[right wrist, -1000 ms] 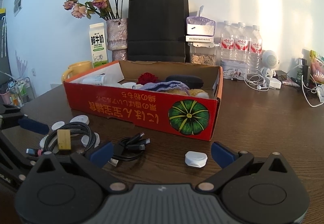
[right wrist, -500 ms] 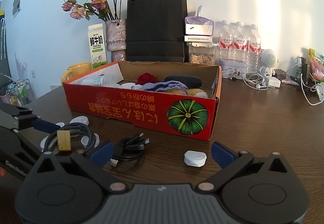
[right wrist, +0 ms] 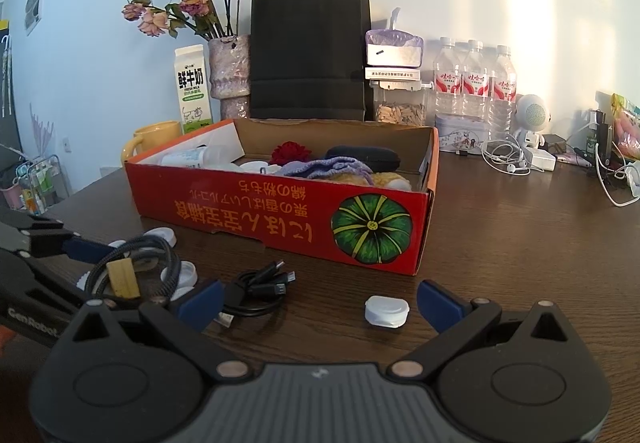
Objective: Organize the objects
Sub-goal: 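Lower the left gripper onto the black braided cable coil and grasp it, then grasp the short black USB cables with the right gripper while the left gripper holds the braided cable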
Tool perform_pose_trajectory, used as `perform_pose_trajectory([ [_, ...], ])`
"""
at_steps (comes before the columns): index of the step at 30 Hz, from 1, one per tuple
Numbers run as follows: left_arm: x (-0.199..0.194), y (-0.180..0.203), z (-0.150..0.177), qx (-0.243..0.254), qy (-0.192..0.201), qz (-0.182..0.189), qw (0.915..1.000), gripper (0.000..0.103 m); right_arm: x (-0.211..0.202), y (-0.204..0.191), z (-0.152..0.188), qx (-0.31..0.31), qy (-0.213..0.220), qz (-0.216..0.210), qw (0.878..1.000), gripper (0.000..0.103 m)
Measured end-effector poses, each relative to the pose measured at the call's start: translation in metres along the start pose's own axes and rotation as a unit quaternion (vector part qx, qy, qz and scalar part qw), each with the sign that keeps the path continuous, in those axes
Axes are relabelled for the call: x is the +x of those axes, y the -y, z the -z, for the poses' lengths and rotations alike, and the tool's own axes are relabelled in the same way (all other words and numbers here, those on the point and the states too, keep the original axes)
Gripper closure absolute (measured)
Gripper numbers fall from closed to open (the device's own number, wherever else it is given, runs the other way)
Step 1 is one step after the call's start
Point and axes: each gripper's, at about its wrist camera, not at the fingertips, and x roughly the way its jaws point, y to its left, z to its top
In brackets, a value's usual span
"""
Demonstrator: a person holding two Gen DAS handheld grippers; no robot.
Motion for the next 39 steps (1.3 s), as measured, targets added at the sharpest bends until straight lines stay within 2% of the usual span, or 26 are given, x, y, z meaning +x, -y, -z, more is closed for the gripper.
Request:
perform_pose_trajectory([
  [23,-0.063,-0.023,-0.003,-0.039,0.083,-0.013,0.9957,0.013,0.008,0.004,-0.001,0.009,-0.027,0.004,1.0,0.0],
  [33,-0.078,-0.034,-0.001,-0.059,0.102,-0.01,0.993,0.013,0.012,-0.012,-0.003,-0.02,-0.028,0.004,0.999,0.0],
  [39,-0.082,-0.041,0.002,-0.069,0.104,-0.008,0.9921,0.013,0.022,-0.027,-0.012,-0.029,-0.031,0.001,0.999,0.011],
])
